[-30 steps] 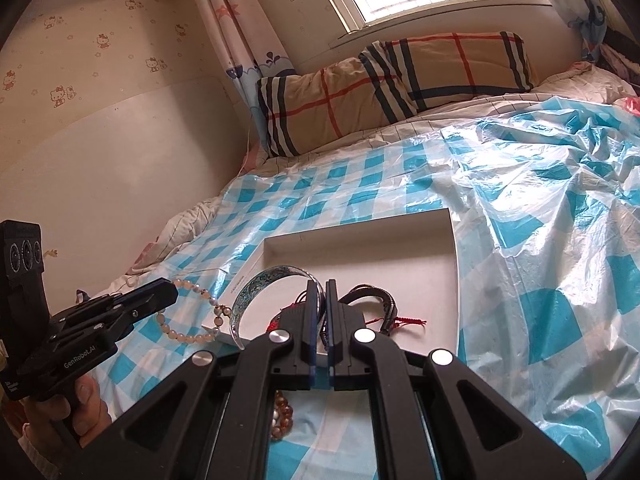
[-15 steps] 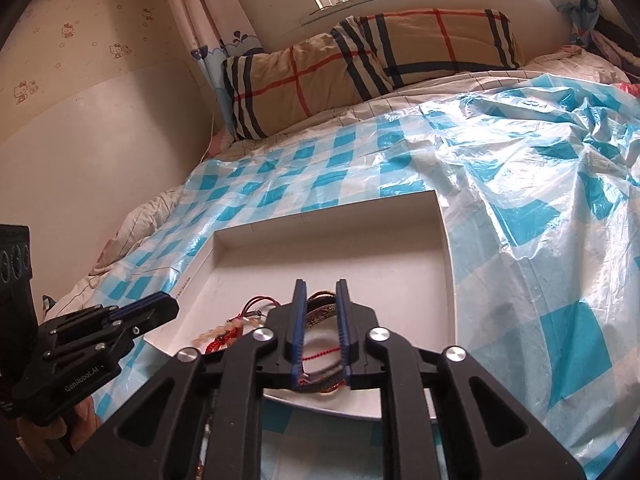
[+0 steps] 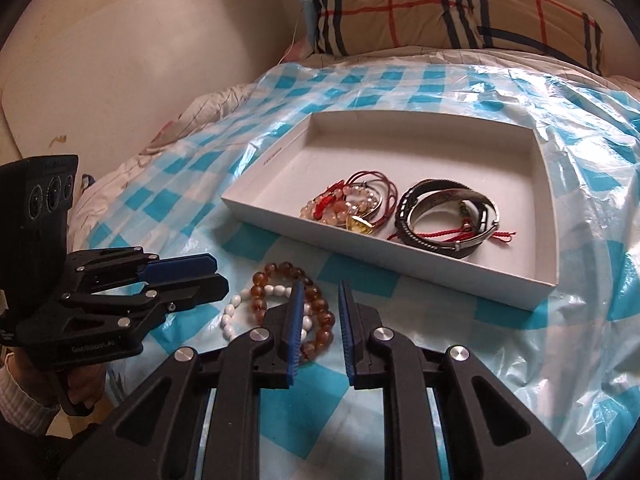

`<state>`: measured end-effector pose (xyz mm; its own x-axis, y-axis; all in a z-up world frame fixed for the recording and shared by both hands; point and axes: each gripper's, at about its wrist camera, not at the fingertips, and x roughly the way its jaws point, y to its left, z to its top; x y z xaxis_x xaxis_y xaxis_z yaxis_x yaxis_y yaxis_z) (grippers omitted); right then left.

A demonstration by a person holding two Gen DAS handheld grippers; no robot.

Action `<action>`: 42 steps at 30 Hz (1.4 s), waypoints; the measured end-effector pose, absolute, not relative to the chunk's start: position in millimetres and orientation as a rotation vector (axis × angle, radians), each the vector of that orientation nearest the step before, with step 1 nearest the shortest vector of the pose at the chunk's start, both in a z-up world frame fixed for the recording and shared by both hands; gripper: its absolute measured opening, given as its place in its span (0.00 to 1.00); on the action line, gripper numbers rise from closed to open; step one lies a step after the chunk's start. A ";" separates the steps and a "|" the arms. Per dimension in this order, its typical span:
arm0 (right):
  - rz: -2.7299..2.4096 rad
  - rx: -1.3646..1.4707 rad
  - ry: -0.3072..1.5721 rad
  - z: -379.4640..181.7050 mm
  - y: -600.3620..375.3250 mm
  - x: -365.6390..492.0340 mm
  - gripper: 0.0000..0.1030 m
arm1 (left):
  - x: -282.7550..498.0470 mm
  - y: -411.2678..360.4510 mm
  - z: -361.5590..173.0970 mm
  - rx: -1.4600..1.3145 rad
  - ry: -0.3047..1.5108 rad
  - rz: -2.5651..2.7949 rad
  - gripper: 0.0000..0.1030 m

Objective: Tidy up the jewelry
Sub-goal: 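Move both open tools back over the amber and white bead bracelets, then grasp the white bead bracelet with the left tool while the right tool grasps the amber bead bracelet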

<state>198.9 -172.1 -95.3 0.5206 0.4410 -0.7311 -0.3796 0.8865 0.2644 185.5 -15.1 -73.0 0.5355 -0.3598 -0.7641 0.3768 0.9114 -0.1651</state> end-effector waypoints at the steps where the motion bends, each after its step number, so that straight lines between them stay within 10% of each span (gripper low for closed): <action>1: 0.490 0.050 0.912 -98.1 -167.3 200.2 0.18 | 184.0 -17.2 -75.2 0.029 0.911 -0.441 0.26; 21: 0.352 -0.116 0.988 -115.9 -173.7 196.1 0.19 | 201.0 -48.6 -97.1 0.277 0.957 -0.374 0.26; 24: 0.375 -0.107 0.972 -112.7 -173.5 186.9 0.12 | 195.7 -50.1 -96.0 0.271 0.953 -0.395 0.09; 42: 0.645 0.607 0.750 -47.4 -236.9 154.5 0.12 | 163.1 -19.9 -7.5 -0.023 0.804 -0.466 0.07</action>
